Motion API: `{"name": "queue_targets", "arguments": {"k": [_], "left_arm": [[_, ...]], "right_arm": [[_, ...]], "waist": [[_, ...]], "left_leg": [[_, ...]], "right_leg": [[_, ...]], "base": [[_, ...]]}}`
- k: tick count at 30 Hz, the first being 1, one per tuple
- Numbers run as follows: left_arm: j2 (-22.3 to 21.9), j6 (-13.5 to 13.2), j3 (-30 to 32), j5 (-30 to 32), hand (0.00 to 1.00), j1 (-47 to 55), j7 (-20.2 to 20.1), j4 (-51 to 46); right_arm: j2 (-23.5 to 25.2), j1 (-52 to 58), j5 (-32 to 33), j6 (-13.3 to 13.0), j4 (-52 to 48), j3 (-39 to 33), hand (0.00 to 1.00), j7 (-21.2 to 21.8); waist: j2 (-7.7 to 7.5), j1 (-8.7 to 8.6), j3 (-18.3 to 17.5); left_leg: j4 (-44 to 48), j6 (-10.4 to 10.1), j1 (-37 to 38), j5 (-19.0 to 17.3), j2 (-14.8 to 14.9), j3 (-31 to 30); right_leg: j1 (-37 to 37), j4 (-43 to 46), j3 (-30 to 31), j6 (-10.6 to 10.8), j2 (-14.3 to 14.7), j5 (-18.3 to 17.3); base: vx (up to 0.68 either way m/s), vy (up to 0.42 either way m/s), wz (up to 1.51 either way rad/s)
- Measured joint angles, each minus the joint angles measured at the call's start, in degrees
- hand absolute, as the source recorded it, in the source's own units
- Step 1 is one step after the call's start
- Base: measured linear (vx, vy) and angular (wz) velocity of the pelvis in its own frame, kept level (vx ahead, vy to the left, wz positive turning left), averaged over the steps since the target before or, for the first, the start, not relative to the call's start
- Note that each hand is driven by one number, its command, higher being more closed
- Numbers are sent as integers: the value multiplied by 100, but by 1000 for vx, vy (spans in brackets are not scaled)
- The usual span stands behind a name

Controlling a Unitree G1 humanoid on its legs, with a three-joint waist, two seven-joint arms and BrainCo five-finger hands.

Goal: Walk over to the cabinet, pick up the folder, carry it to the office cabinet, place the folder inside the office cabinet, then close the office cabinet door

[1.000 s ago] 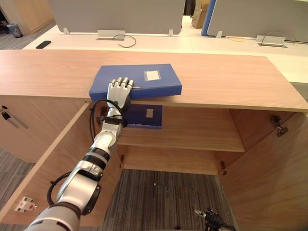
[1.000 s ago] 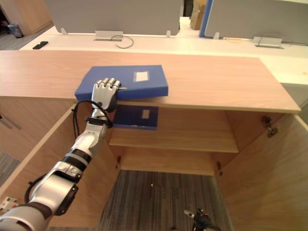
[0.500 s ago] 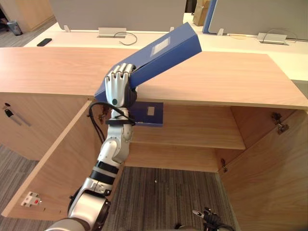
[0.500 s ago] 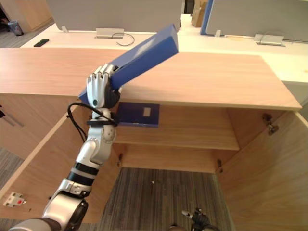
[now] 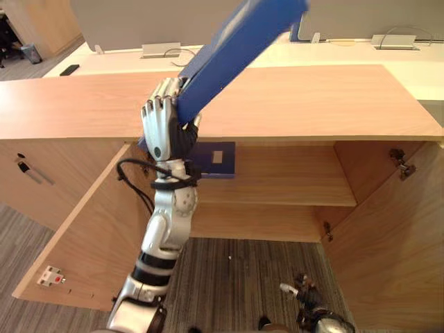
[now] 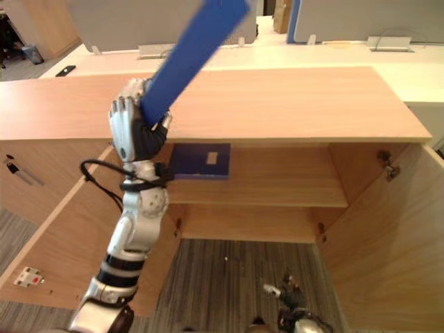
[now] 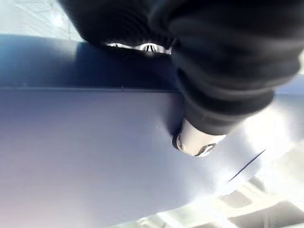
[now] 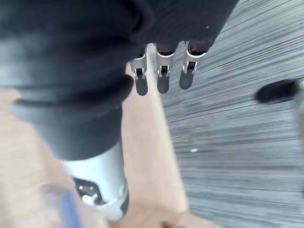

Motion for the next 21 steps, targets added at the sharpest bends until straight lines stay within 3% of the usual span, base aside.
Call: {"name": "queue_targets", "arguments": {"k": [2,3,5,6,10,12,17,21], "left_arm": [[9,-773,-59,-1159,100,78,-208,-497],[15,-932,-90,-1367,100,114,-278,-628],[30,-1472,-172,-2590,100,234,-699,-912],[43,-1831,-205,-3611,100,379,-1074,-1177],[29,-2183,-61,-5310,100,667,-1723,-1530],[-19,-2212,0,-5758,100,743,-1909,-1577],[-19,-2212,-4,-6503,100,1032,-2347,-1614],[22,-2209,-15,-6953,100,1125,-2644,-1515]], "right_arm": [[229,78,91,-103,-1090,-450,0,-114],[318,84,89,-120,-1377,-602,0,-144],[566,135,60,-263,-2141,-1013,0,-320],[775,189,6,-326,-2817,-1354,0,-501],[1011,315,-677,-369,-3863,-1771,0,-918],[1044,357,-1201,-368,-4350,-1839,0,-1114],[1042,333,-1914,-373,-5404,-1774,0,-1352],[970,-31,-2067,-428,-5976,-1555,0,-1308]], "waist": [[8,-10,-5],[11,-26,-7],[16,-67,-8],[30,-96,-14],[136,-120,-83],[164,-145,-102],[192,-197,-142],[173,-192,-166]], "left_leg": [[-3,-20,-9,-17,10,96],[-4,-13,-12,-25,10,121],[-5,18,-9,-49,7,151],[-6,17,-8,-48,1,183],[-7,-21,4,-20,4,364],[-6,-41,4,-4,4,456],[-2,-37,15,1,-6,643],[0,0,18,-1,-30,704]], "right_leg": [[-80,47,142,45,16,28],[-99,51,163,53,16,32],[-131,57,234,72,16,37],[-174,64,309,138,15,25],[-365,161,522,212,51,-28],[-437,157,614,219,61,-30],[-526,149,820,243,79,26],[-507,131,912,256,71,117]], "base": [[-72,-36,-22],[-44,-29,-27],[-67,-50,-23],[-73,-62,-21],[-49,-50,-28],[-12,-48,-31],[13,-33,-21],[38,-29,-11]]}}
